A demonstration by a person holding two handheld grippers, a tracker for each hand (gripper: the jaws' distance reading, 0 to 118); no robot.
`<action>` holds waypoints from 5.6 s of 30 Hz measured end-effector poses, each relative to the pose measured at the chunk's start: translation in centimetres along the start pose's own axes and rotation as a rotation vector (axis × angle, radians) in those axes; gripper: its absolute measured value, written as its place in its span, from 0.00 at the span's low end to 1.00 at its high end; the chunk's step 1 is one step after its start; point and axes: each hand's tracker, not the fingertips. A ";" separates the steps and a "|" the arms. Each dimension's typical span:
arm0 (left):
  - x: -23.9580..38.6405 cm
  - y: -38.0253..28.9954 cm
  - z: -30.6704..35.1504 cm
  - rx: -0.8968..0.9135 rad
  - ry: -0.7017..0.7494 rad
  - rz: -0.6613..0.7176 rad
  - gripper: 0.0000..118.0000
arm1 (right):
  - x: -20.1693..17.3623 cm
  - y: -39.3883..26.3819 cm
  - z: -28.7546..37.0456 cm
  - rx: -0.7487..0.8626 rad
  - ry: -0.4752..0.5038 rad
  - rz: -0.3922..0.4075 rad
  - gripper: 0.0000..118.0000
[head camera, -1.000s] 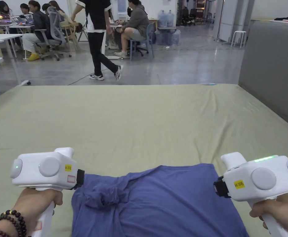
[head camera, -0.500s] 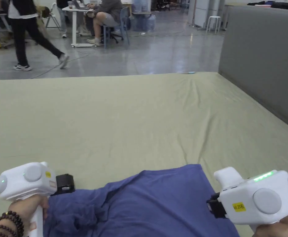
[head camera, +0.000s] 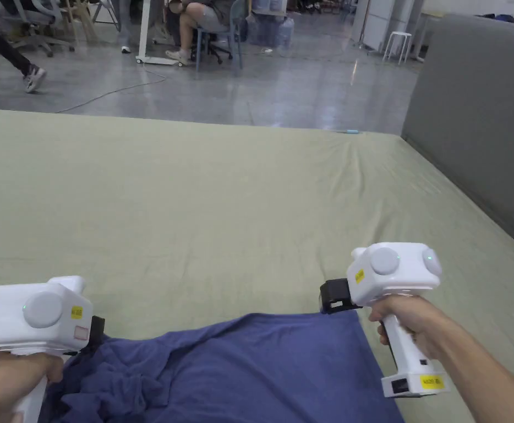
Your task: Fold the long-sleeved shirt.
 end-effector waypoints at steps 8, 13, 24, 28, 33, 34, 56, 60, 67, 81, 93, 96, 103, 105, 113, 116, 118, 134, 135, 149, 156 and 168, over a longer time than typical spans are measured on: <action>-0.8 0.4 -1.1 -0.018 -0.010 0.016 0.00 | -0.4 3.6 -5.9 -0.185 -0.059 0.004 0.37; -1.2 0.4 -1.5 -0.022 -0.002 0.032 0.00 | -0.9 3.2 -5.5 -0.199 -0.071 0.009 0.30; -0.7 0.0 2.1 0.015 -0.028 0.047 0.00 | -1.6 -0.9 1.4 -0.054 0.009 0.052 0.00; -0.4 -1.0 6.7 0.069 -0.060 0.030 0.00 | -0.5 -4.0 8.5 0.062 0.062 0.076 0.00; -0.9 -4.7 12.8 0.122 -0.071 0.004 0.00 | 1.1 -10.7 16.8 0.169 0.090 0.119 0.00; -1.1 -6.0 13.9 0.126 -0.071 -0.004 0.00 | 1.4 -12.6 18.1 0.173 0.089 0.121 0.00; -3.0 -22.7 11.8 -0.092 -0.073 -0.055 0.12 | 1.7 -32.8 11.5 -0.055 0.017 0.182 0.06; -3.1 -21.7 13.8 -0.060 -0.085 -0.072 1.00 | 1.7 -31.9 14.1 -0.007 -0.011 0.184 0.90; -1.8 -16.2 18.1 0.148 -0.091 -0.097 0.00 | -1.1 -26.8 20.0 0.216 0.012 0.145 0.00; -9.1 -18.5 16.0 0.000 -0.427 0.162 1.00 | -6.7 -26.2 21.2 0.240 0.087 0.243 0.00; -13.8 -24.1 5.0 -0.107 -0.848 0.543 1.00 | -10.2 -26.1 20.8 0.229 0.131 0.273 0.00; -12.8 -23.2 3.3 -0.116 -0.908 0.534 1.00 | -10.3 -26.1 20.8 0.227 0.132 0.274 0.00; -9.8 -20.0 -0.6 -0.136 -0.922 0.388 1.00 | -10.3 -26.5 20.5 0.216 0.123 0.257 0.00; -10.3 -19.1 -0.3 -0.126 -0.886 0.305 0.99 | -10.2 -26.6 20.3 0.212 0.119 0.250 0.00; -11.7 -19.8 3.6 -0.019 -0.674 0.185 0.13 | -10.9 -26.6 20.4 0.212 0.113 0.239 0.00; -13.6 -19.5 5.7 0.008 -0.669 0.174 0.13 | -11.4 -26.5 20.8 0.225 0.123 0.236 0.00; -16.4 -19.3 7.3 0.036 -0.627 0.182 0.13 | -11.6 -26.4 21.0 0.232 0.129 0.248 0.00; -12.6 -16.3 15.8 -0.010 -0.274 0.166 0.13 | -11.4 -26.6 21.2 0.253 0.169 0.288 0.00; -10.6 -15.9 15.5 -0.025 -0.261 0.119 0.14 | -11.0 -26.7 21.3 0.251 0.165 0.289 0.00; 5.7 -15.0 6.9 -0.113 -0.476 0.043 1.00 | -5.1 -28.7 23.0 0.271 0.113 0.217 0.00; 4.0 -13.6 10.4 -0.027 -0.681 0.141 0.89 | -4.7 -29.0 22.7 0.263 0.122 0.199 0.00; 3.6 -16.9 7.2 -0.055 -0.252 -0.097 0.00 | -5.5 -28.8 22.2 0.257 0.143 0.216 0.00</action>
